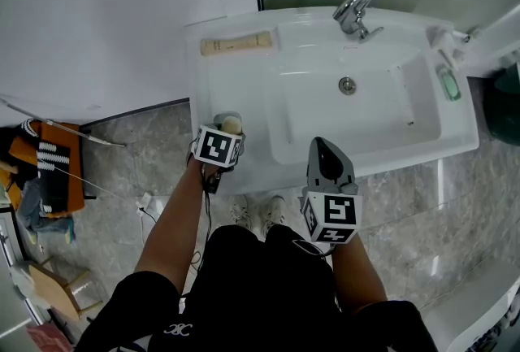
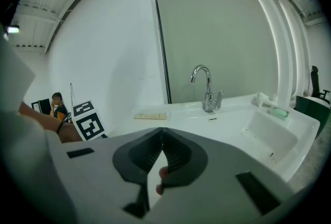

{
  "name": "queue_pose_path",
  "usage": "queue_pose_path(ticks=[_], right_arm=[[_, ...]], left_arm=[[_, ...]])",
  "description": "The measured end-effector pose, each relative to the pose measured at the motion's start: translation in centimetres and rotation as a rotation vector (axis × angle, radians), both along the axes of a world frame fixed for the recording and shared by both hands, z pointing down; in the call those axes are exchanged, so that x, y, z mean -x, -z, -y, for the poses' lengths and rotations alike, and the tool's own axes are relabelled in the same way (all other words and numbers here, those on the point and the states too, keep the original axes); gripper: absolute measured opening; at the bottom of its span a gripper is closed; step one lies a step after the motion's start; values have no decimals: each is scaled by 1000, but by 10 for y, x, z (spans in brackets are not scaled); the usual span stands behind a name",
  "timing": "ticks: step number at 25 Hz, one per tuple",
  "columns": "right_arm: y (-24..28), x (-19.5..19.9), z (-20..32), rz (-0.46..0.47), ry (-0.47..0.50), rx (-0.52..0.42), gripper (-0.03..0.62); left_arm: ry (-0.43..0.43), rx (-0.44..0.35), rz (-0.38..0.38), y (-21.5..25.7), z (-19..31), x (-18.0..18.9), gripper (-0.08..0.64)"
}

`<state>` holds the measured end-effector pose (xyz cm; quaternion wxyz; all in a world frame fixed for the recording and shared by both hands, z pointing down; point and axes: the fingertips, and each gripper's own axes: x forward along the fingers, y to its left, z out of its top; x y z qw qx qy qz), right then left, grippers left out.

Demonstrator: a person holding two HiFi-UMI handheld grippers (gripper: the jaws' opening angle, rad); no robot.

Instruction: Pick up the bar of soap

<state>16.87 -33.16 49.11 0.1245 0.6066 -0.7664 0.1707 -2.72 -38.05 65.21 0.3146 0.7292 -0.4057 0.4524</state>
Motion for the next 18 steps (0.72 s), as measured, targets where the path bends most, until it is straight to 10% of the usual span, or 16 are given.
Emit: queue_pose_path(ticks=[18], right_arm=[[4, 14, -2, -14, 19, -9, 5]], left_arm=[[74, -235, -104, 45, 2, 14, 285]])
